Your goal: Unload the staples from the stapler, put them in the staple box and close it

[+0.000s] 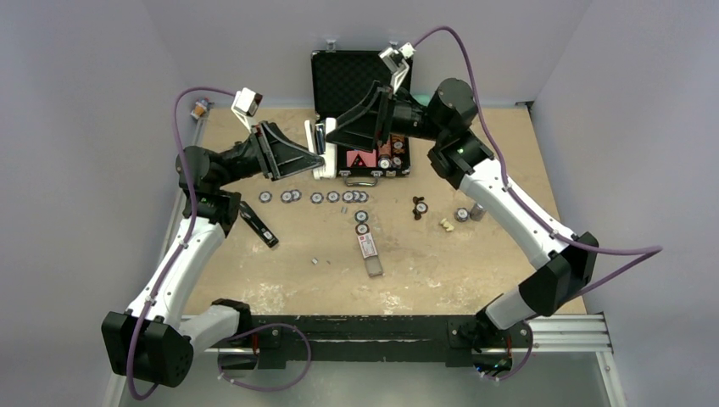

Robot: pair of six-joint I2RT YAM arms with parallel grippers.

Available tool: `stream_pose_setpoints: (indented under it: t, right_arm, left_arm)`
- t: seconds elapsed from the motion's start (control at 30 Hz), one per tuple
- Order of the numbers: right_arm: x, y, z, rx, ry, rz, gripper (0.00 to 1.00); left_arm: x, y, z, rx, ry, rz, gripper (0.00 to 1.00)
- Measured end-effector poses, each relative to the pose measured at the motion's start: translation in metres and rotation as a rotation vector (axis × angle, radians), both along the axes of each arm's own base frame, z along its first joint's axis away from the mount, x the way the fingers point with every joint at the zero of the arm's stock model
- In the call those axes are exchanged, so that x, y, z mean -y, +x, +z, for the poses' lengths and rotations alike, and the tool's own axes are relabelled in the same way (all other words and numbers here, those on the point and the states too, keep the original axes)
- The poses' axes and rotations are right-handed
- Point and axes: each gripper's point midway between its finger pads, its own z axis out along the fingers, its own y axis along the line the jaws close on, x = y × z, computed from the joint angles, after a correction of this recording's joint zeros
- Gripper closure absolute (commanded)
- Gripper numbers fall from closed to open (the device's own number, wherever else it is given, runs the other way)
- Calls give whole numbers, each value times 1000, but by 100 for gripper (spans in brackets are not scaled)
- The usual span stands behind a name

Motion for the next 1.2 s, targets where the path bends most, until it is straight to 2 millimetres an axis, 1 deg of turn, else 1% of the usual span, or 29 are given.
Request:
stream_pose_setpoints:
  t: [0.13, 0.2, 0.53, 0.67, 0.9, 1.1, 1.2]
  right_arm:
    - [-8, -6, 8, 16, 16, 25, 5]
    - [-12, -6, 9, 16, 18, 33, 4]
    - [-23, 1, -3, -23, 3, 46, 5]
    - [-26, 0, -4, -28, 3, 54, 11]
    - [-34, -6, -2, -30, 5, 77, 24]
    - [-40, -6, -7, -42, -3, 88, 34]
    - [-40, -6, -9, -49, -9, 88, 41]
  left_arm:
    - [0, 0, 0, 0, 0, 0, 100]
    - [0, 0, 0, 0, 0, 0, 100]
    - [3, -2, 0, -1, -1, -9, 100]
    - [5, -1, -2, -2, 4, -8, 100]
    - [7, 1, -6, -14, 13, -5, 100]
    - [7, 3, -7, -15, 17, 3, 100]
    - [7, 4, -6, -14, 16, 10, 100]
